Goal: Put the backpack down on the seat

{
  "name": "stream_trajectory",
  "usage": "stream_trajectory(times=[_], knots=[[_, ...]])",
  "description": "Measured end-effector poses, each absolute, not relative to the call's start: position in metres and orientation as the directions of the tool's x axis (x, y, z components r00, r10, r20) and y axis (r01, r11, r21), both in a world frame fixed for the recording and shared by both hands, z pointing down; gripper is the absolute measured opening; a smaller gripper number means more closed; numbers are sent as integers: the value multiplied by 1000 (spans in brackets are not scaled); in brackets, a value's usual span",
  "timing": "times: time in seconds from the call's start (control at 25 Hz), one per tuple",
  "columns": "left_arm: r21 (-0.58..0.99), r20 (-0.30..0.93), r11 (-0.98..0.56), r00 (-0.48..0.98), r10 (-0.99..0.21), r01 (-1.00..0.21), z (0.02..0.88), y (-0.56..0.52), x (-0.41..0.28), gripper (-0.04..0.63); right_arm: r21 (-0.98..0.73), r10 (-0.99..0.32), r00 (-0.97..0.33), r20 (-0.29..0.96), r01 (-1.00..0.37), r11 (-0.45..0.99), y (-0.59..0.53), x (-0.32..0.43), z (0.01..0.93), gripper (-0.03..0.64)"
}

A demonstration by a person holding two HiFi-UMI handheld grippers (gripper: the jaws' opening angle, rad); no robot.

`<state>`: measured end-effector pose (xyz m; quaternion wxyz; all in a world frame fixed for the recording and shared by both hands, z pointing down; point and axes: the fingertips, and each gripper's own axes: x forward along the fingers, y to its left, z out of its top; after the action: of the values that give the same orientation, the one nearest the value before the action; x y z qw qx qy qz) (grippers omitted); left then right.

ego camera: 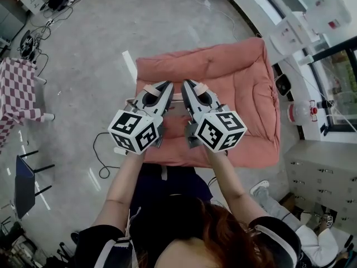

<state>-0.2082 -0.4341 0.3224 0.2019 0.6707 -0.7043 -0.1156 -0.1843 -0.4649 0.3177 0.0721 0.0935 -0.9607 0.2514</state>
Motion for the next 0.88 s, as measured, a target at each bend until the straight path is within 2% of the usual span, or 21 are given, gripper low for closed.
stream_trajectory(times=[0.88], knots=[[472,246,206,-96,-965,-857,417,-540,-283,20,-504,-12,-961,275,-155,849,-570,-263,411,31]])
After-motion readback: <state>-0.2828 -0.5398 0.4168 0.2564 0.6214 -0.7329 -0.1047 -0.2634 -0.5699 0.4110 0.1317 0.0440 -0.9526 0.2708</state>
